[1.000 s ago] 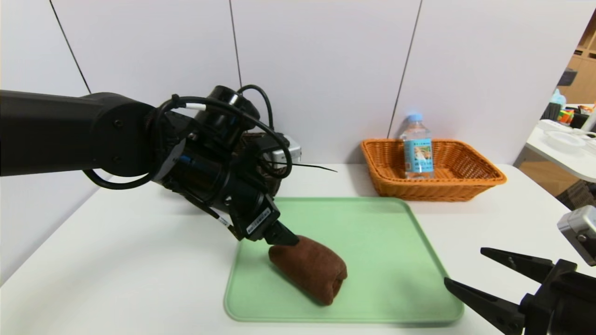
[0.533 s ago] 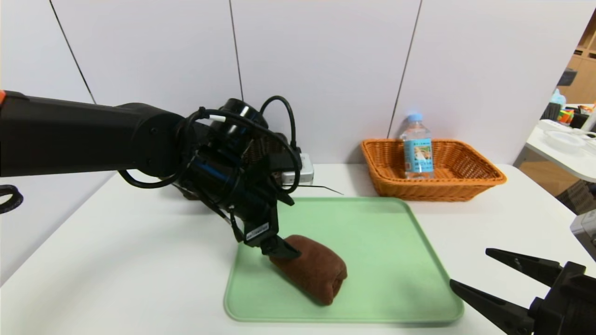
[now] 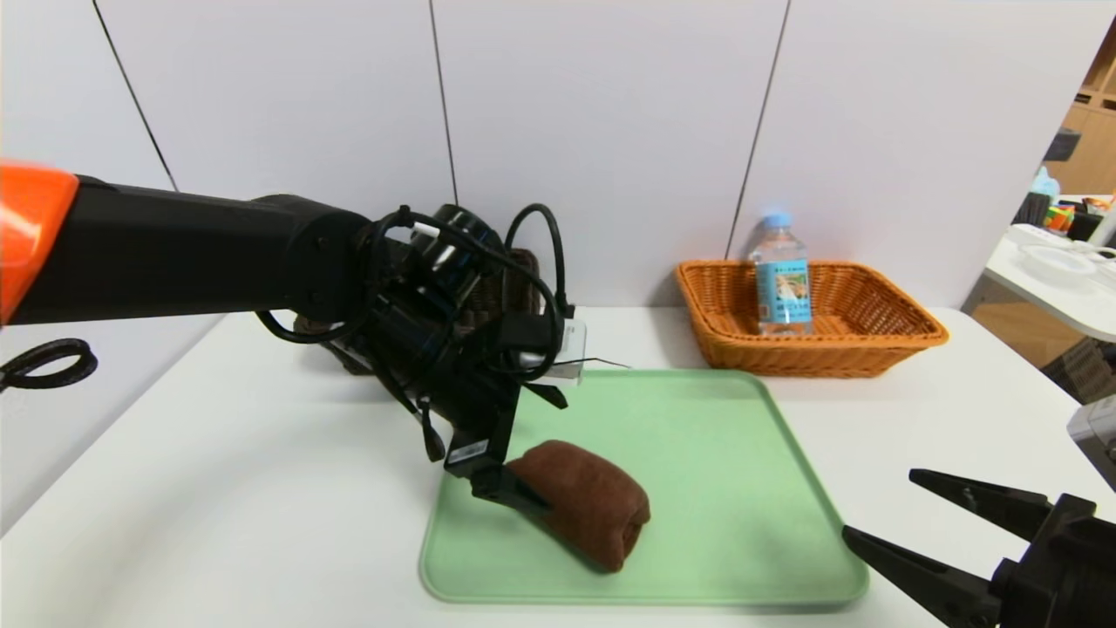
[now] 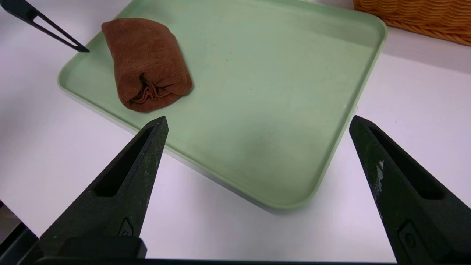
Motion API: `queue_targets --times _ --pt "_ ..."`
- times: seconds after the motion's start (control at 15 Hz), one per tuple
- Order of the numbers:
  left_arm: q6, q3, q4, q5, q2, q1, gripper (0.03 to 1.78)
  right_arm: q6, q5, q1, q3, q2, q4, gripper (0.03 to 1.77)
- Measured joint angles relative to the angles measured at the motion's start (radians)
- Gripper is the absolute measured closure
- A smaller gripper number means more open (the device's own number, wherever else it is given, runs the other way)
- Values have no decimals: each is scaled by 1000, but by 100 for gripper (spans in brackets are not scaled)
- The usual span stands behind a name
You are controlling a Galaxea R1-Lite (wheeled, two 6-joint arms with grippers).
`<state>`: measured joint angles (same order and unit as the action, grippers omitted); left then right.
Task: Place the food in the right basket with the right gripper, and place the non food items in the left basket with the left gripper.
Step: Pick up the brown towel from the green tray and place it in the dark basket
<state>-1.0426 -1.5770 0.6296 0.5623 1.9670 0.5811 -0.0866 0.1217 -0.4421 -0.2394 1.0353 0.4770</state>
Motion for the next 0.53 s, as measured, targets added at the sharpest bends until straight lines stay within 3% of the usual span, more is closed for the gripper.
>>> queue_targets --times 0.53 --pt "-39 -40 0 29 98 49 12 -11 -1 1 5 0 0 10"
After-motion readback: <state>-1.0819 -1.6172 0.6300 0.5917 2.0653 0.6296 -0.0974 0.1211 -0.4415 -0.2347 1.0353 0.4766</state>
